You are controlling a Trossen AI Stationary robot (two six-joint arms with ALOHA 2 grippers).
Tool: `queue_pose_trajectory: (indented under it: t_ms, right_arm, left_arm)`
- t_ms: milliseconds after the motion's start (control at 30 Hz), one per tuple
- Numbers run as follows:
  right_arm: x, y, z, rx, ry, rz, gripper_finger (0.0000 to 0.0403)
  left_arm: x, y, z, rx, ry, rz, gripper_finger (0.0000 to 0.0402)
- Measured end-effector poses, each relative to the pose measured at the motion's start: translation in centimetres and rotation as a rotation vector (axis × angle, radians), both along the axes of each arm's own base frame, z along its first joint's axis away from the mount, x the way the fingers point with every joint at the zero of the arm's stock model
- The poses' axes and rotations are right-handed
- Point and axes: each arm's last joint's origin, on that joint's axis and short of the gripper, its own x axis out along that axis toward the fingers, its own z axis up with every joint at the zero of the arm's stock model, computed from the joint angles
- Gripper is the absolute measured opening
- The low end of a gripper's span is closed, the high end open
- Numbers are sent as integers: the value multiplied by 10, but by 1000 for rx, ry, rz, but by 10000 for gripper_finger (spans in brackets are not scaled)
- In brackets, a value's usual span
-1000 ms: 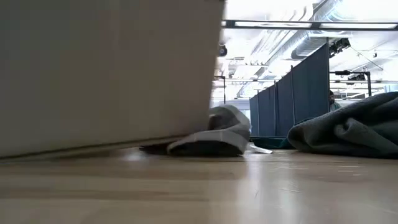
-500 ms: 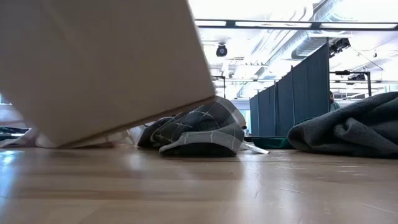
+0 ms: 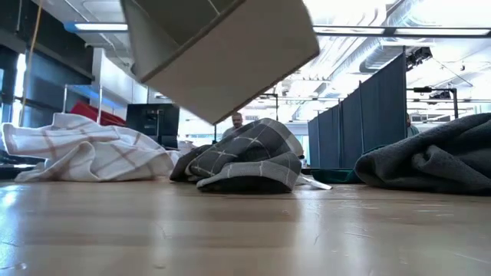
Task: Fold towel
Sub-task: Move the white laundry bin to the top center of the table
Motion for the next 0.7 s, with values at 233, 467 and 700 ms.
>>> queue_pose_trajectory:
  t_ms: [233,467,700]
  right_arm:
    - [0,0,0,1,0,-1,0]
    - [0,0,0,18,6,-18,0]
    - [-1,0,0,18,6,-18,0]
  left_arm:
    - [27,49,-12,69,66,88,0]
    - [52,124,-39,-145,98,106,0]
    - [71,161,-57,-420,95,89,1]
